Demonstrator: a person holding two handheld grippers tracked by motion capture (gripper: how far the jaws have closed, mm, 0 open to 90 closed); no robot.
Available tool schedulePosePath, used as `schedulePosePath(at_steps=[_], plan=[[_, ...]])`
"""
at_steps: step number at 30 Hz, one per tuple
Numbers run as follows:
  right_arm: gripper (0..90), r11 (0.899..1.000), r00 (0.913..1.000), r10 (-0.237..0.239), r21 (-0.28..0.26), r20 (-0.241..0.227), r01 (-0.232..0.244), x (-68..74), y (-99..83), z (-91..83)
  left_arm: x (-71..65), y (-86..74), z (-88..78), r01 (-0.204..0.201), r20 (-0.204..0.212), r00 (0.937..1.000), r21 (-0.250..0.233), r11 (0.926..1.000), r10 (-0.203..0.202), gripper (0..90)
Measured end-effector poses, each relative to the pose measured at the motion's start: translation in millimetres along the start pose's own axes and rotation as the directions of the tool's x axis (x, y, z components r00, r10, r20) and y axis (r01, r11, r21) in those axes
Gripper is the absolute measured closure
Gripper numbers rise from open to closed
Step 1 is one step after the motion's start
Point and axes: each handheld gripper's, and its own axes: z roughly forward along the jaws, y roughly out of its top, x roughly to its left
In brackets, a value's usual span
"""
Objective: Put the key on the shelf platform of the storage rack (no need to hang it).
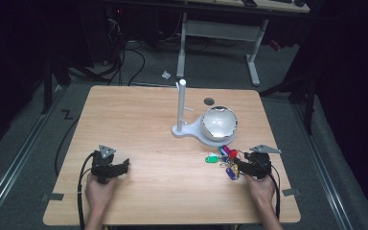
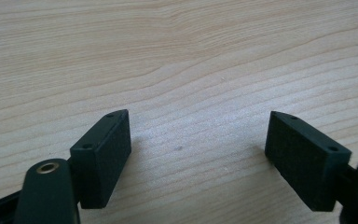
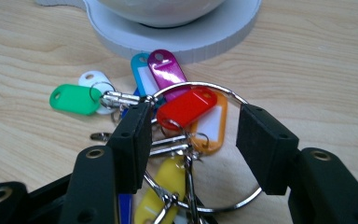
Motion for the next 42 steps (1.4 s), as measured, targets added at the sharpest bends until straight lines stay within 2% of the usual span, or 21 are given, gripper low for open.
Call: schedulePosePath(at_steps=[8,14,18,19,20,21,22,23,25,31,42], plan=[[45.4,1.0,1.0,0.001,0.029,0.006,-0.001,-0.8,4.9,13.7,0.0,0.0,0.0,0.0,0.0,1.0,0.0,1.0,0.0,22.8],[43.1,0.995,0.9986,-0.035,0.097,0.04,0.031,3.3,4.8,28.1,0.0,0.0,0.0,0.0,0.0,1.0,0.0,1.0,0.0,22.8],[44.4,0.994,0.9971,-0.057,0.093,0.051,0.052,4.3,4.6,29.1,0.0,0.0,0.0,0.0,0.0,1.0,0.0,1.0,0.0,22.9],[50.3,0.994,0.9969,-0.065,0.089,0.045,0.06,5.0,4.6,28.9,0.0,0.0,0.0,0.0,0.0,1.0,0.0,1.0,0.0,22.8],[50.3,0.994,0.9969,-0.065,0.089,0.045,0.06,5.0,4.6,28.9,0.0,0.0,0.0,0.0,0.0,1.0,0.0,1.0,0.0,22.8],[58.3,0.993,0.996,-0.082,0.083,0.036,0.078,6.3,4.7,28.8,0.0,0.0,0.0,0.0,0.0,1.0,0.0,1.0,0.0,22.8],[58.3,0.993,0.996,-0.082,0.083,0.036,0.078,6.3,4.7,28.8,0.0,0.0,0.0,0.0,0.0,1.0,0.0,1.0,0.0,22.8],[65.9,0.992,0.9951,-0.097,0.081,0.022,0.095,7.3,4.8,28.7,0.0,0.0,0.0,0.0,0.0,1.0,0.0,1.0,0.0,22.8],[67.9,0.991,0.994,-0.108,0.082,0.02,0.106,7.9,5.0,28.7,0.0,0.0,0.0,0.001,0.0,1.0,0.0,1.0,-0.001,22.8],[69.1,0.99,0.9925,-0.121,0.078,0.015,0.12,7.8,4.7,28.6,0.0,-0.1,0.0,0.001,0.0,1.0,0.0,1.0,-0.001,22.8],[69.2,0.993,0.9943,-0.107,0.057,-0.005,0.107,4.9,3.3,26.8,0.1,0.0,0.0,0.001,0.0,1.0,0.0,1.0,-0.001,22.8]])
